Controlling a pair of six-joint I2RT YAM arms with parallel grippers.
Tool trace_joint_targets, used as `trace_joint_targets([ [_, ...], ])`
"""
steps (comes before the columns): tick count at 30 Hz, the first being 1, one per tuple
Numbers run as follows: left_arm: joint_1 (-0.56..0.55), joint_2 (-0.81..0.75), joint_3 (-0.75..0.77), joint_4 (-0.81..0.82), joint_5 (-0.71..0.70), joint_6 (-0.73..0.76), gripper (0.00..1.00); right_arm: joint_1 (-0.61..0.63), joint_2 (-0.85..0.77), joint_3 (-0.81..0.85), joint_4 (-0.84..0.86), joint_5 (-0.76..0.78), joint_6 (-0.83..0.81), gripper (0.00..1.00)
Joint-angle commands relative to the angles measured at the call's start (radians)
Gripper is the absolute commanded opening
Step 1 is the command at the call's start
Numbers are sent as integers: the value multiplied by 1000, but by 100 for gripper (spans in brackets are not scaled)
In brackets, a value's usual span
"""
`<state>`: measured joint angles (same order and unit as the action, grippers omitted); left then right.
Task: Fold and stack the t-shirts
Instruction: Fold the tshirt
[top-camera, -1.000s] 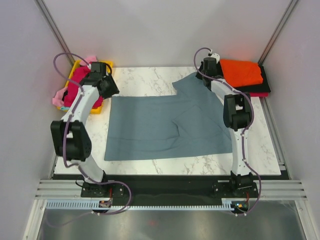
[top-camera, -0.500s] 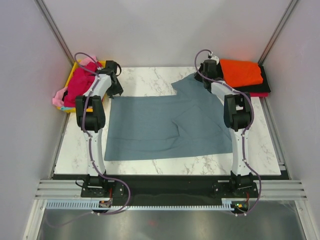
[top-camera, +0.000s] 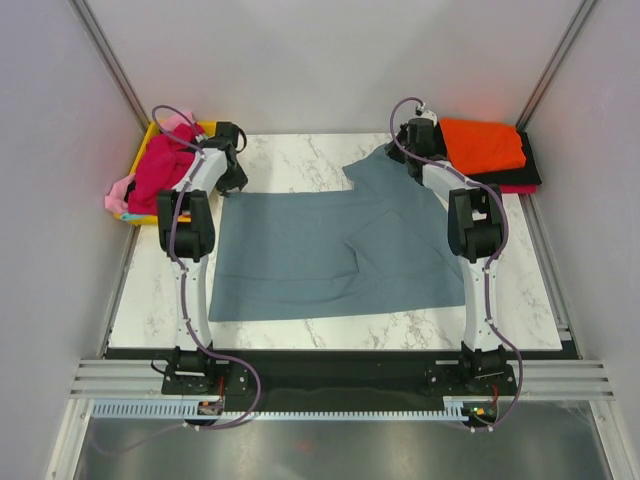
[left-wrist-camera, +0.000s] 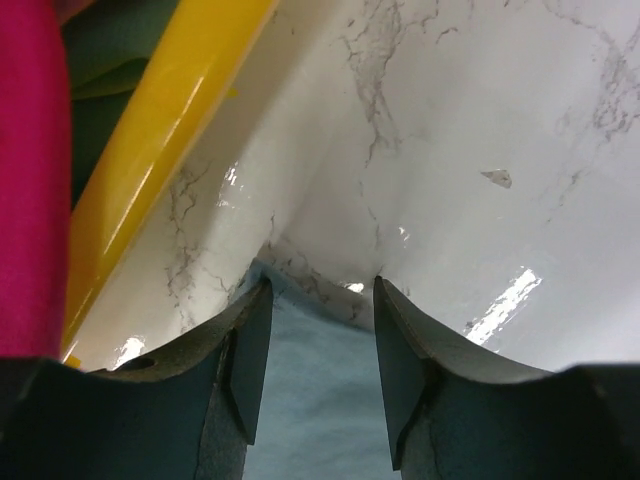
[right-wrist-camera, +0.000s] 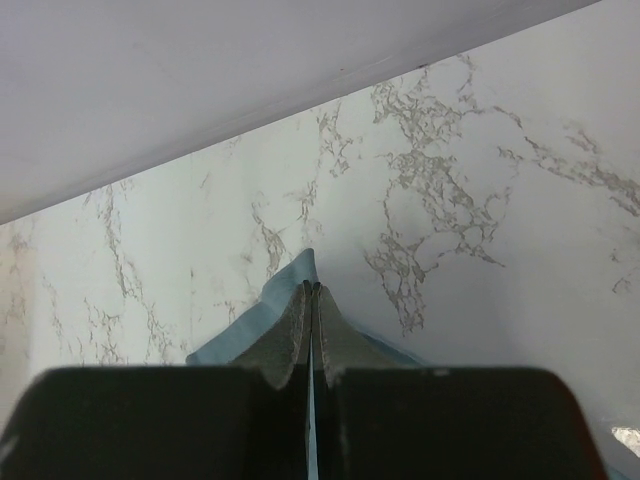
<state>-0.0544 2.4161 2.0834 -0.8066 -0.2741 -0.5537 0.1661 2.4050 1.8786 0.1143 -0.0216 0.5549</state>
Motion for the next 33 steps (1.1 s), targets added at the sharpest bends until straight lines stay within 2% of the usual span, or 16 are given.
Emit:
trace_joint_targets([
  [1, -16, 34, 30, -3, -25, -57, 52, -2, -56, 2, 45, -29, 16, 0],
  [3, -22, 41, 32, -5, -30, -63, 51, -2, -55, 2, 48, -37, 19, 0],
  [6, -24, 40, 30, -3, -34, -63, 43, 0, -56, -3, 50, -40, 20, 0],
  [7, -24, 40, 32, -5, -25, -58, 33, -2, -56, -3, 48, -38, 20, 0],
  [9, -24, 38, 30, -2, -24, -57, 22, -4, -58, -6, 48, -38, 20, 0],
  [12, -22, 43, 38, -5, -19, -54, 20, -4, -58, -7, 50, -44, 11, 0],
  [16, -21, 35, 55, -5, 9, -34, 3, -4, -53, 7, 85, -112, -16, 0],
  [19, -19, 12, 63, -11, 53, -20, 2, -7, -79, 2, 122, -203, -58, 0],
  [25, -21, -84, 41, -34, 82, 21, 2, -27, -262, -195, 234, -284, -75, 0],
  [33, -19, -222, -124, -37, 111, 51, 2, -40, -527, -490, 231, -301, -139, 0],
])
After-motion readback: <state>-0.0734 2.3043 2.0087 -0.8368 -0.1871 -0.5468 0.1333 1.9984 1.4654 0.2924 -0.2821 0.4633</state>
